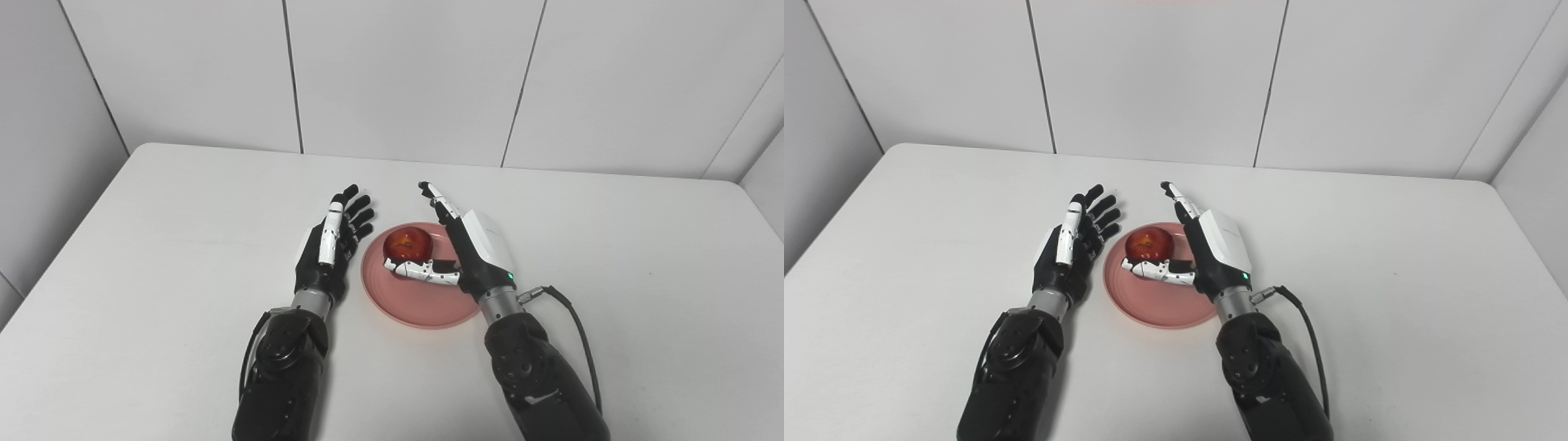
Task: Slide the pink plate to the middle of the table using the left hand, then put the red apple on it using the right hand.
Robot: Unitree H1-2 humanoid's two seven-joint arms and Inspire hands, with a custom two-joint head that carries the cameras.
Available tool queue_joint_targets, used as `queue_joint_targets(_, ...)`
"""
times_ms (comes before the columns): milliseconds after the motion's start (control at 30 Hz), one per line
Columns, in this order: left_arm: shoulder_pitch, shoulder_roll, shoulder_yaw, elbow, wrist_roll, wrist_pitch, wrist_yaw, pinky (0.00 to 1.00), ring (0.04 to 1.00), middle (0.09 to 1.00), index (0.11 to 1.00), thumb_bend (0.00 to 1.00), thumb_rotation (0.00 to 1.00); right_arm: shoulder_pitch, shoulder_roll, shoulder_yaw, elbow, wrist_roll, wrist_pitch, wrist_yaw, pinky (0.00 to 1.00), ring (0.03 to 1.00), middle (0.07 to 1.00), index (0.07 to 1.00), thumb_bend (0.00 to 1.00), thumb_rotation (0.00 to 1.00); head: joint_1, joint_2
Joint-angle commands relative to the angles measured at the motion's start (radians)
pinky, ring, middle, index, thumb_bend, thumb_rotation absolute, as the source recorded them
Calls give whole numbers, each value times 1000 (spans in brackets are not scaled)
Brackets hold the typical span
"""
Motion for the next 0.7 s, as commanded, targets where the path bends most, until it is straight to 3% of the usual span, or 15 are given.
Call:
queue_joint_targets(0,2,1,4,5,-2,27,4,894,889,896,890,376,1000,-35,-5,-16,-52,16,-37,-6,785,869,908,929,1000,586,1,0)
queue_joint_targets(300,0,-5,12,9,-9,27,6,880,889,891,885,367,1000,-25,-34,-44,-147,74,-36,36,821,905,942,963,1000,634,-5,-1)
queue_joint_targets(667,2,-5,15,13,-3,18,6,875,866,883,876,375,1000,-11,-66,-137,-196,112,-26,25,861,936,960,974,1000,688,-18,-1)
